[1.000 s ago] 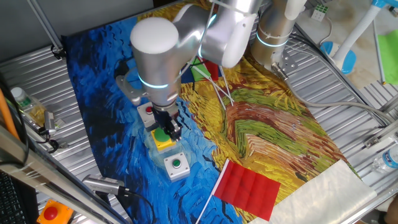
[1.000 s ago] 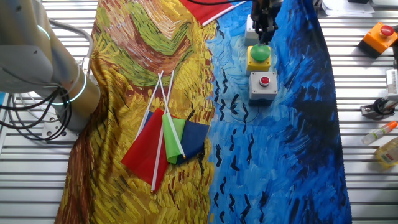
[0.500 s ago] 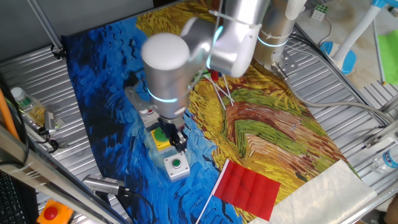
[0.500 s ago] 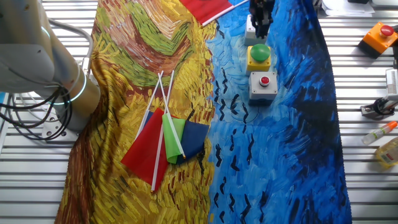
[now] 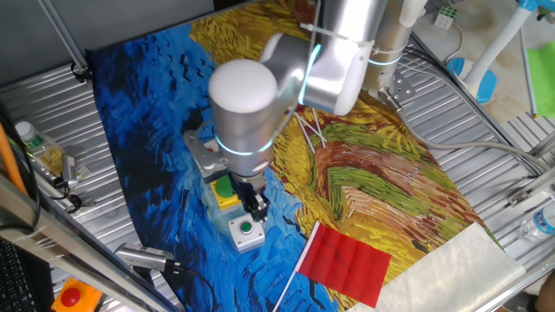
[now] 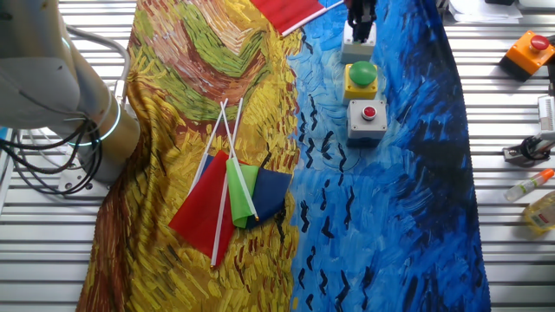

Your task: Press three buttons from left to right in sequence

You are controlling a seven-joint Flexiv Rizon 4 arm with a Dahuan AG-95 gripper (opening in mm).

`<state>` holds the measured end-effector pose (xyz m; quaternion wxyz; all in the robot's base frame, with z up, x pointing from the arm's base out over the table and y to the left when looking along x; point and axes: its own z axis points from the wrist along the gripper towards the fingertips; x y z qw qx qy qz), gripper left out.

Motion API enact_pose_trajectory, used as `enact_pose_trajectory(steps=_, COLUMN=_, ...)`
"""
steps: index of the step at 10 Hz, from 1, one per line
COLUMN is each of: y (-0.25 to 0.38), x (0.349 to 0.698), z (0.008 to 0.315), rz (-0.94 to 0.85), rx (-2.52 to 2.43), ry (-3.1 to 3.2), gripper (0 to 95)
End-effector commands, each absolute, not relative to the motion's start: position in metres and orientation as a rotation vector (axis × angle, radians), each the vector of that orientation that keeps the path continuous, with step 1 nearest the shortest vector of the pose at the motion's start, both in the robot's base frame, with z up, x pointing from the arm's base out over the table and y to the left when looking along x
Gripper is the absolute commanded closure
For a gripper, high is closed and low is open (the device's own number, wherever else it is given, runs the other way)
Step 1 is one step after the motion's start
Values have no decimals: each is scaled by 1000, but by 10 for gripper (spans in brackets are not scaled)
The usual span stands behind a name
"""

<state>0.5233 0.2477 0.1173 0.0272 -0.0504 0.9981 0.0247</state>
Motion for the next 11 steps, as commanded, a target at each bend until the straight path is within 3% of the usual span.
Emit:
enact_pose_trajectory(steps=1, y=256, x=526, z=119, rz=77, rx=-140, ry=3088, gripper=380)
enact_pose_trajectory(steps=11, y=289, x=539, z=110, rz=92, rx=-73, ry=3089, gripper=380)
